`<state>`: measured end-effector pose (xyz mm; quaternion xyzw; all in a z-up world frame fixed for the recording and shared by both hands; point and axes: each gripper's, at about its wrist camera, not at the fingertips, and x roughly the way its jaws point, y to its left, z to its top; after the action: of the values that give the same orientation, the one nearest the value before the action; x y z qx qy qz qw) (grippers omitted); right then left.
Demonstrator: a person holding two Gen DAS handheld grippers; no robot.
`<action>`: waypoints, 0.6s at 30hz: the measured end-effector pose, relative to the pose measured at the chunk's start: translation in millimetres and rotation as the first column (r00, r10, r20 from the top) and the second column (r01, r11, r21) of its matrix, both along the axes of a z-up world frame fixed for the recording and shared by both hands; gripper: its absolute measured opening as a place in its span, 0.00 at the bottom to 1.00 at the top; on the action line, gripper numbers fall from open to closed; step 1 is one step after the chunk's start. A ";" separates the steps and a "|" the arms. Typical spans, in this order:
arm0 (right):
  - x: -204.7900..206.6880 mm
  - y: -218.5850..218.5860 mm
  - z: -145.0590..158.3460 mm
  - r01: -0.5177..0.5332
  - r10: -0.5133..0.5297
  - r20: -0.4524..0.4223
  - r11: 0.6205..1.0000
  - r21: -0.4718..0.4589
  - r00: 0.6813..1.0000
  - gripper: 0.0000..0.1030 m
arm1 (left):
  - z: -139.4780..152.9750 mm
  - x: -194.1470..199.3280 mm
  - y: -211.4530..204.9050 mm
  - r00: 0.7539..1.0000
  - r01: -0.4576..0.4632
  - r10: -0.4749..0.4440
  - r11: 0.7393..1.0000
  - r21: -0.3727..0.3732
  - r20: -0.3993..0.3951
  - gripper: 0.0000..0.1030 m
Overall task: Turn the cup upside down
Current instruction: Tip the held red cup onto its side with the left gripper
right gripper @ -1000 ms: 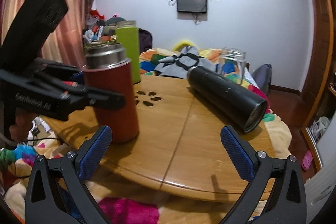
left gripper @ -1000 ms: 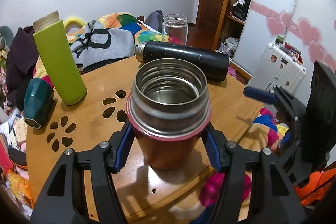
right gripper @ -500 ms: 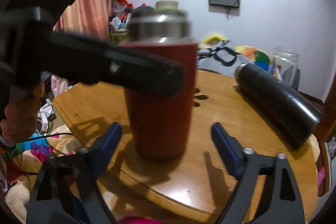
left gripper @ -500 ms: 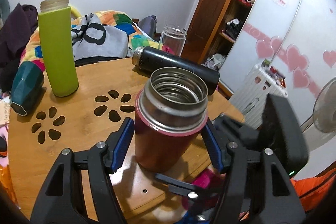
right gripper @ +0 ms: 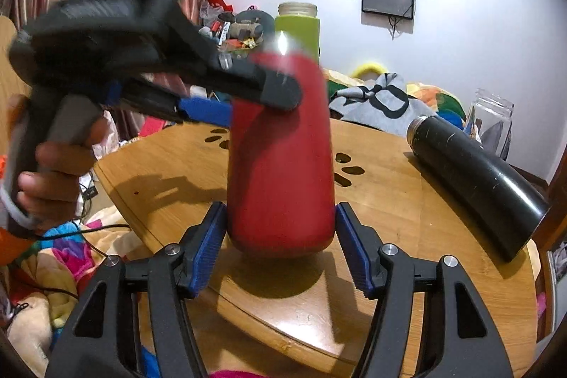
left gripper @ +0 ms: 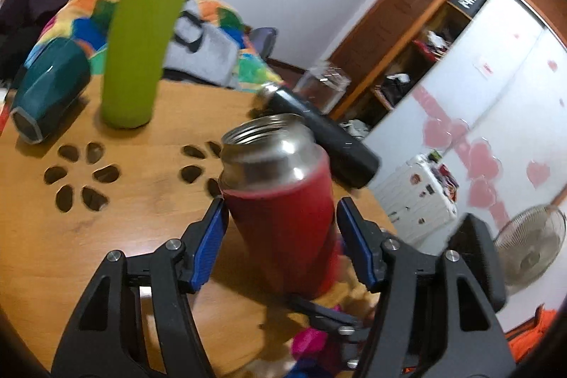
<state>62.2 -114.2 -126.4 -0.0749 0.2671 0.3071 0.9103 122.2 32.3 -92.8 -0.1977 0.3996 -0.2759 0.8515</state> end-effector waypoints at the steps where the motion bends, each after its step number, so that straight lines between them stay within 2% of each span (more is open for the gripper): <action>1: 0.2 -1.1 0.5 -0.001 0.001 -0.003 1.000 0.008 1.000 0.57 | -4.2 2.0 4.0 1.000 -0.002 0.002 1.000 -0.028 -0.017 0.62; 5: -2.0 -0.1 1.1 0.003 -0.003 0.000 1.000 0.011 1.000 0.57 | -16.0 9.8 12.5 0.998 -0.009 0.002 0.994 -0.110 -0.060 0.62; 7: -1.7 -0.1 1.7 0.006 -0.006 0.001 1.000 0.011 1.000 0.57 | -20.0 11.4 16.2 0.997 -0.012 0.003 0.992 -0.127 -0.071 0.63; 14: 0.1 -3.9 1.6 0.009 -0.009 -0.007 0.999 0.031 1.000 0.57 | -32.7 17.3 19.2 0.993 -0.041 0.027 0.992 -0.118 -0.113 0.67; 18: -0.5 -4.7 0.8 0.003 -0.003 -0.006 0.999 0.036 1.000 0.57 | -33.5 18.0 15.5 0.995 -0.055 0.049 0.997 -0.060 -0.091 0.67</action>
<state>61.7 -119.0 -125.6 -0.0569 0.2642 0.3106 0.9113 140.2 47.8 -126.3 -0.2467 0.4234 -0.2568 0.8330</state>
